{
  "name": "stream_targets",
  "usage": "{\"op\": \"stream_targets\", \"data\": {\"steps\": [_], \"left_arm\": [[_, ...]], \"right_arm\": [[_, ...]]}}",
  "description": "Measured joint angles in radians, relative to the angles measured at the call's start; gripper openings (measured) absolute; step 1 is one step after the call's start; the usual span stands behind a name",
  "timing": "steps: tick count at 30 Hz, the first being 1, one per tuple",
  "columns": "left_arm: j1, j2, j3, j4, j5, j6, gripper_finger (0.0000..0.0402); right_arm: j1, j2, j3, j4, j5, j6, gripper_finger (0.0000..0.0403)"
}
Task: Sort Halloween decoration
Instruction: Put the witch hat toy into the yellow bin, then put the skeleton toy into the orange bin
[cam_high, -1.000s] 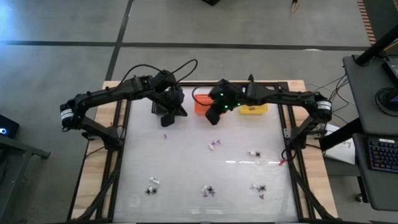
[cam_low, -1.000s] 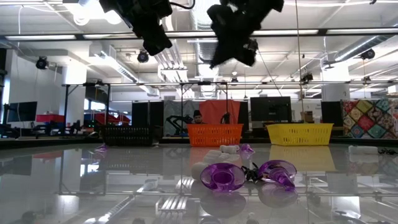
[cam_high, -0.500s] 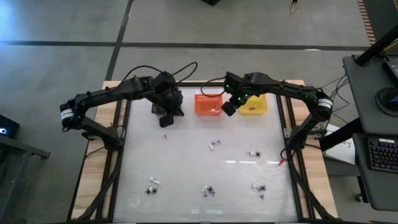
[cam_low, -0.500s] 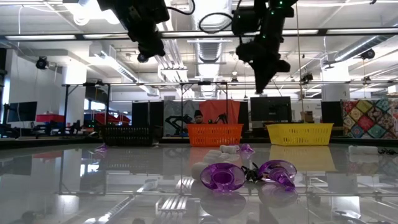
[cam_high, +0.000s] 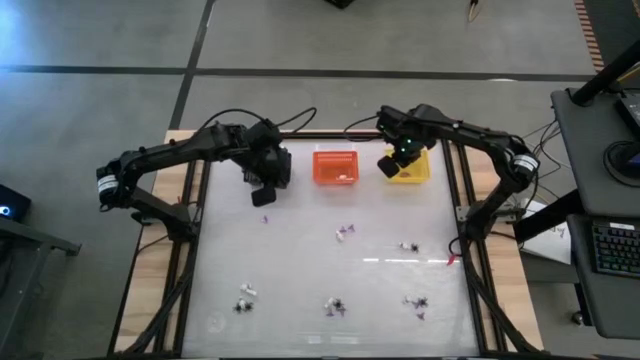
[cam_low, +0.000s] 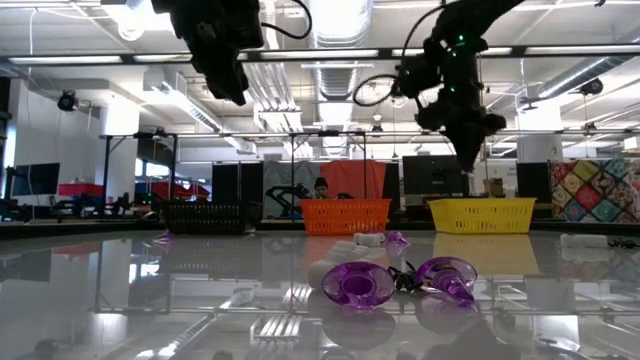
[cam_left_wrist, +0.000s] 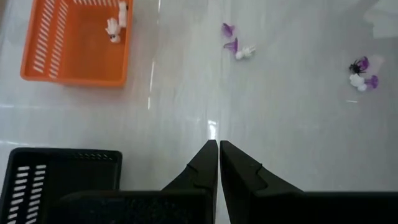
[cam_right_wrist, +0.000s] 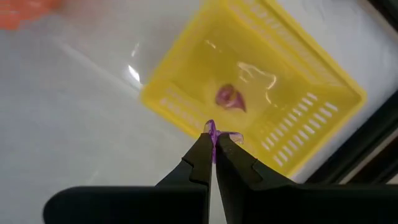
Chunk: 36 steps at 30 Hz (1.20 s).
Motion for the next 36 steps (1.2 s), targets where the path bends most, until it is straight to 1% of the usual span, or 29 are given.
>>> {"op": "stream_targets", "data": {"steps": [11,14,18,24,28,30,32,36], "left_arm": [[0.000,0.000,0.000,-0.002,-0.009,-0.001,0.0000],[0.000,0.000,0.000,-0.003,-0.009,-0.001,0.0000],[0.000,0.000,0.000,-0.004,-0.009,-0.009,0.0000],[0.000,0.000,0.000,-0.020,-0.009,-0.010,0.0000],[0.000,0.000,0.000,-0.075,-0.009,-0.020,0.0000],[0.000,0.000,0.000,-0.107,-0.008,-0.030,0.0000],[0.000,0.000,0.000,-0.133,-0.008,-0.031,0.0000],[0.000,0.000,0.000,-0.160,-0.008,-0.031,0.0000]], "right_arm": [[-0.061,0.000,-0.087,0.009,0.002,-0.023,0.0009],[-0.062,0.000,-0.094,0.015,0.043,-0.027,0.0015],[-0.064,0.000,-0.098,0.017,0.094,-0.038,0.0036],[-0.065,0.000,-0.098,0.022,0.100,-0.051,0.0082],[-0.065,0.000,-0.091,0.024,0.102,-0.048,0.0104],[-0.065,0.000,-0.090,0.025,0.080,-0.052,0.0110],[-0.065,0.000,-0.089,0.032,0.034,-0.052,0.0113],[-0.065,0.000,-0.086,0.051,-0.118,-0.088,0.0114]]}}
